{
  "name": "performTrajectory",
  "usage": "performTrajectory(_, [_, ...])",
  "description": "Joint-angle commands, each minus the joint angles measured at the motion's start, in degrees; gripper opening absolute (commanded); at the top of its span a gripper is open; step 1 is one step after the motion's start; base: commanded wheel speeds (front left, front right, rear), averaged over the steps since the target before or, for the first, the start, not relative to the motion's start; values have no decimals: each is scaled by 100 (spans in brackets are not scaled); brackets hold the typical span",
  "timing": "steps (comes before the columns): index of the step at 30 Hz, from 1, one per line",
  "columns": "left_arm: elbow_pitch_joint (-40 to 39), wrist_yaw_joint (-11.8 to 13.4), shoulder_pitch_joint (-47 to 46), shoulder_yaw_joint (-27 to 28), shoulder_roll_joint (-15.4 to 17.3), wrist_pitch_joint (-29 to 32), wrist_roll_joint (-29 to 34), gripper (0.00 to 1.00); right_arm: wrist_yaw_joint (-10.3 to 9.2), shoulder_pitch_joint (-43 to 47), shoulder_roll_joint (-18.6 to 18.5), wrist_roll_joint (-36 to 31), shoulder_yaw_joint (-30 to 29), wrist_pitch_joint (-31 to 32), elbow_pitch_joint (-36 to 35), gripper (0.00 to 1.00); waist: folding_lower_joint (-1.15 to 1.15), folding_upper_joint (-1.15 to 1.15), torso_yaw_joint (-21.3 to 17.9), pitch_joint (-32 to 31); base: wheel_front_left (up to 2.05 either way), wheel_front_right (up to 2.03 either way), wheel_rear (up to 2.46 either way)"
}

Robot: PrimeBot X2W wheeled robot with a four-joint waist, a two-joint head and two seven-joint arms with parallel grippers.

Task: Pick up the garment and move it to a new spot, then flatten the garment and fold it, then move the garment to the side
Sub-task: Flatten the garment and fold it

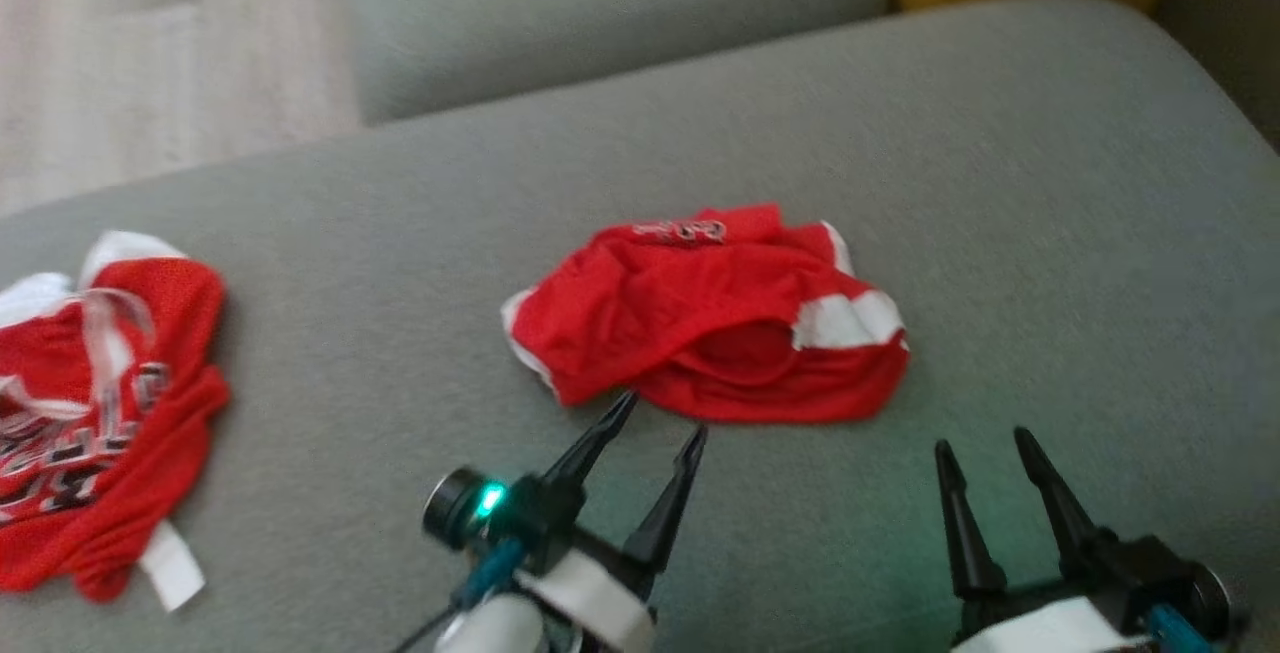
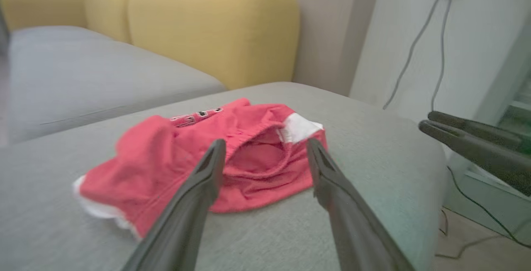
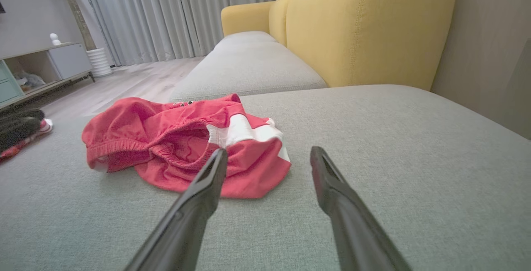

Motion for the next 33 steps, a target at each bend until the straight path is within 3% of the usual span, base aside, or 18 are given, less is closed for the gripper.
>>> performTrajectory(1, [-104, -8, -359, 103, -37, -53, -80, 100, 39, -284, -44, 43, 166, -22, -202, 100, -1, 0, -445, 413, 0, 0, 0])
performTrajectory(11, [977, 90, -1824, -1061, -37, 343, -1859, 100, 39, -568, -44, 147, 390, -22, -151, 100, -1, 0, -1298, 883, 0, 0, 0])
performTrajectory(15, [1295, 256, -2220, -1374, -37, 578, -2418, 100, 39, -600, -44, 191, 411, -22, -160, 100, -1, 0, -1453, 1013, 0, 0, 0])
performTrajectory(22, [1665, 467, -2722, -1637, -37, 400, -3017, 100, 39, -690, -44, 252, 482, -22, -177, 100, -1, 0, -1553, 1240, 0, 0, 0])
performTrajectory(23, [1709, 471, -2774, -1686, -37, 373, -3072, 75, 39, -702, -44, 255, 494, -22, -173, 100, -1, 0, -1558, 1259, 0, 0, 0])
performTrajectory(24, [1750, 469, -2823, -1738, -37, 347, -3126, 25, 39, -711, -44, 259, 504, -22, -169, 100, -1, 0, -1561, 1273, 0, 0, 0])
performTrajectory(25, [1784, 475, -2871, -1781, -37, 316, -3176, 0, 39, -718, -44, 261, 510, -22, -165, 100, -1, 0, -1562, 1285, 0, 0, 0])
performTrajectory(33, [1664, 334, -3442, -2312, -37, 123, -3421, 0, 39, -718, -44, 233, 457, -22, -100, 100, -1, 0, -1457, 1042, 0, 0, 0])
